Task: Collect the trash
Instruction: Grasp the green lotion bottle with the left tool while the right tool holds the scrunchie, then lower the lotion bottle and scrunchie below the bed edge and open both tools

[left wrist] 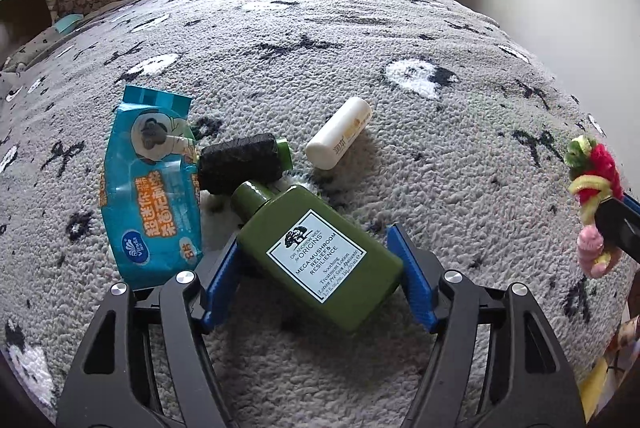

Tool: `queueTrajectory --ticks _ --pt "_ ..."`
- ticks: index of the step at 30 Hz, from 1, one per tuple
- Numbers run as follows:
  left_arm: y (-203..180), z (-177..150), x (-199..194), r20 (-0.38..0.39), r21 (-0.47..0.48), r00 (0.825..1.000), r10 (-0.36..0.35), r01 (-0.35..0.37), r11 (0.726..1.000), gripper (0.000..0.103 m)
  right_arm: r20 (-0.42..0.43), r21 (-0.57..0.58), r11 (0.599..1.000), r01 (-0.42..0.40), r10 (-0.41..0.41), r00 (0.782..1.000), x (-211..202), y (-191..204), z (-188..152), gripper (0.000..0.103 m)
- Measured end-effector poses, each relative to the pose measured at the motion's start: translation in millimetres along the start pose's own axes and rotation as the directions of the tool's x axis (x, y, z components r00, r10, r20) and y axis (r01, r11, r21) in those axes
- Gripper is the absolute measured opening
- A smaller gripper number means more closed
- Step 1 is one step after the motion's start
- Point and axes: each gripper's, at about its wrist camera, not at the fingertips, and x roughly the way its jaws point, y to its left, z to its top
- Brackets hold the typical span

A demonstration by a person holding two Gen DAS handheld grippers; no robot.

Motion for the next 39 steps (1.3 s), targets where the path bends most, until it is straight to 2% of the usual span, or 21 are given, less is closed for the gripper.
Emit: queueTrajectory --ticks 10,17,23,28,33,39 --pt "-4.3 -44.1 -47.2 0.012 0.030 1.000 -0.005 0.005 1.000 0.067 0.007 -0.026 0.999 -0.021 0.021 1.000 -31.4 12.9 -28.6 0.020" --pt "-6.1 -88.2 -106.3 0.074 0.061 0.997 -0.003 -0.001 0.998 0.067 0.020 -0.090 0.995 -0.039 0.041 0.999 -66.4 35.7 -55.3 0.020" --pt "-10.0 -120.5 -152.1 0.116 0.070 0.993 -0.006 -0.002 0.998 0.067 0.035 -0.118 0.989 -0.085 0.089 0.995 -101.1 55.9 -78.6 0.020" --pt "-16.3 -149.4 -183.0 0.142 0.092 0.990 -0.018 0.005 0.996 0.067 0.048 -0.163 0.983 -0.080 0.089 0.995 -124.1 74.3 -102.7 0.020" --pt "-20.3 -177.6 -197.0 0.138 0.103 0.990 -0.018 0.004 0.995 0.067 0.008 -0.177 0.980 -0.096 0.099 0.995 -130.7 84.5 -126.5 0.020" --pt "-20.4 -219.5 -186.6 0.052 0.084 0.997 -0.050 0.046 0.995 0.067 -0.099 -0.151 0.978 -0.145 0.131 0.986 -118.3 92.8 -158.2 0.020"
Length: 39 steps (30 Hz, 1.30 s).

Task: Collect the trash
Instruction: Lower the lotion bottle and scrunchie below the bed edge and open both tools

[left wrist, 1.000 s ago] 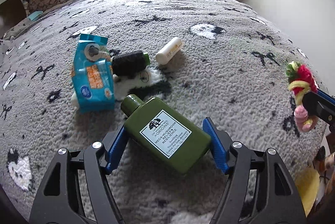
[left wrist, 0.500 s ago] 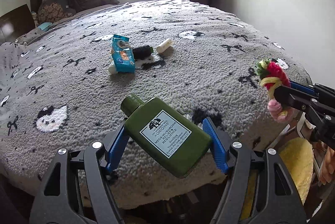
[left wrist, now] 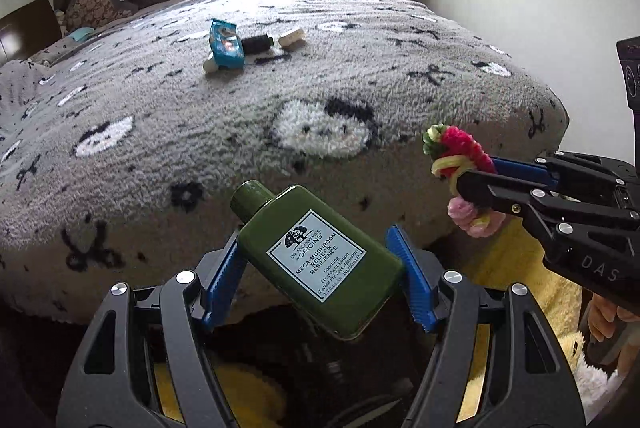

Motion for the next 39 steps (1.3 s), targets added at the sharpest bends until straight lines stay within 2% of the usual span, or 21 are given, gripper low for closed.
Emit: queueTrajectory --ticks 8,14,22,31,39 --pt "5.6 -47.1 30.1 -0.127 -0.034 0.992 -0.012 0.008 0.999 0.067 -0.119 0.025 1.000 -0.007 0.010 0.993 30.6 3.4 -33.8 0.020" --pt "7.3 -69.7 52.1 -0.206 -0.038 0.978 -0.013 0.006 0.999 0.067 -0.212 0.058 0.998 0.002 0.011 0.977 56.9 -4.6 -56.7 0.020" --pt "12.2 -93.5 82.7 -0.314 -0.067 0.949 -0.035 0.014 0.998 0.067 -0.313 0.102 0.995 -0.017 0.048 0.949 86.1 -8.8 -76.9 0.020" --pt "24.1 -111.2 109.5 -0.415 -0.126 0.906 -0.083 0.033 0.992 0.067 -0.420 0.157 0.987 -0.042 0.105 0.902 114.2 -12.4 -95.3 0.020" --pt "23.5 -113.1 122.9 -0.452 -0.125 0.887 -0.100 0.048 0.991 0.067 -0.454 0.173 0.984 -0.041 0.117 0.883 125.9 -15.3 -97.7 0.023"
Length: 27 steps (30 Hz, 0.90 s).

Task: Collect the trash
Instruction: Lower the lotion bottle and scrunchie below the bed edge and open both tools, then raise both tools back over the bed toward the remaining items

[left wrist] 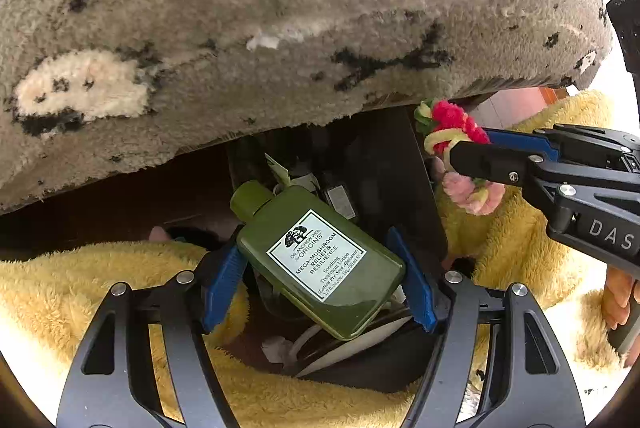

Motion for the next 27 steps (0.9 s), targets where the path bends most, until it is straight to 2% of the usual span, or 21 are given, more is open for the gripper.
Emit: queueTrajectory --ticks 4,6,9,14,19,27 --pt "-4.6 -1.1 5.0 -0.013 0.002 1.000 -0.006 0.006 1.000 0.067 -0.009 -0.006 1.000 0.019 -0.019 1.000 6.4 2.2 0.9 0.023" --pt "-6.2 -2.3 4.9 -0.009 0.004 1.000 -0.005 0.005 1.000 0.071 -0.010 -0.005 1.000 0.022 -0.022 1.000 8.5 3.4 1.1 0.025" --pt "-9.9 -2.0 -0.2 0.007 0.015 1.000 0.003 -0.003 1.000 0.075 0.005 0.004 1.000 0.022 -0.022 1.000 5.1 2.3 2.1 0.038" --pt "-14.5 -1.5 -10.3 0.033 0.028 0.999 0.026 -0.027 0.999 0.079 0.058 0.033 0.999 0.041 -0.043 0.997 -12.7 -4.2 5.2 0.044" --pt "-14.0 3.0 -31.4 0.089 0.020 0.995 0.046 -0.048 0.999 0.081 0.142 0.055 0.996 0.074 -0.081 0.987 -40.5 -9.8 7.7 0.059" --pt "-8.5 17.8 -76.4 0.211 0.020 0.974 0.083 -0.089 0.996 0.081 0.228 0.052 0.995 0.089 -0.099 0.969 -72.5 -10.4 18.3 0.066"
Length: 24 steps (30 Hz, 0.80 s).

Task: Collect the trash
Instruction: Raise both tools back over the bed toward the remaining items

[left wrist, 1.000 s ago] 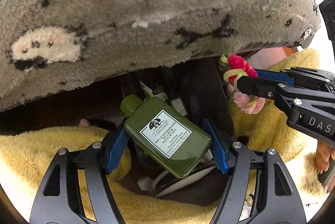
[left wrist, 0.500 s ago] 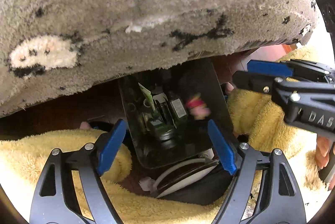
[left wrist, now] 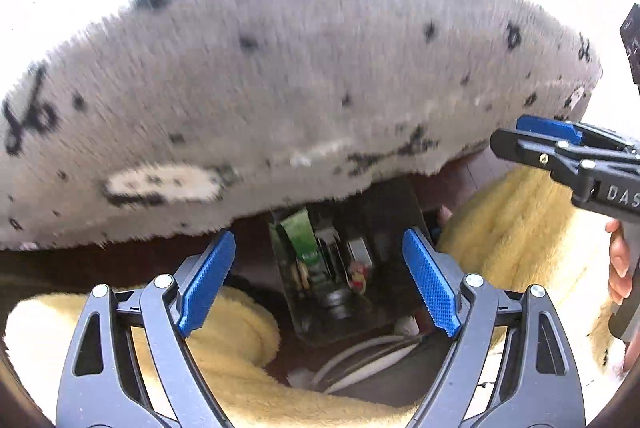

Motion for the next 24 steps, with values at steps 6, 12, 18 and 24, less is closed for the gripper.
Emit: queueTrajectory --ticks 6,12,18,24 --pt "6.5 24.8 -33.2 0.113 0.013 0.993 0.033 -0.035 0.999 0.081 0.088 -0.021 0.999 0.035 -0.033 0.996 -22.2 2.7 26.3 0.075" --pt "20.0 66.4 -51.2 0.204 -0.008 0.976 0.074 -0.074 0.997 0.081 0.181 -0.042 0.995 0.088 -0.079 0.980 -34.9 2.8 71.3 0.075" --pt "48.0 119.7 -52.1 0.260 -0.034 0.961 0.097 -0.092 0.995 0.081 0.236 -0.023 0.994 0.105 -0.096 0.967 -28.0 -2.3 127.0 0.075" --pt "53.5 173.8 -45.3 0.309 -0.017 0.940 0.145 -0.147 0.989 0.081 0.278 -0.001 0.984 0.178 -0.171 0.945 -4.6 -3.5 188.2 0.075"
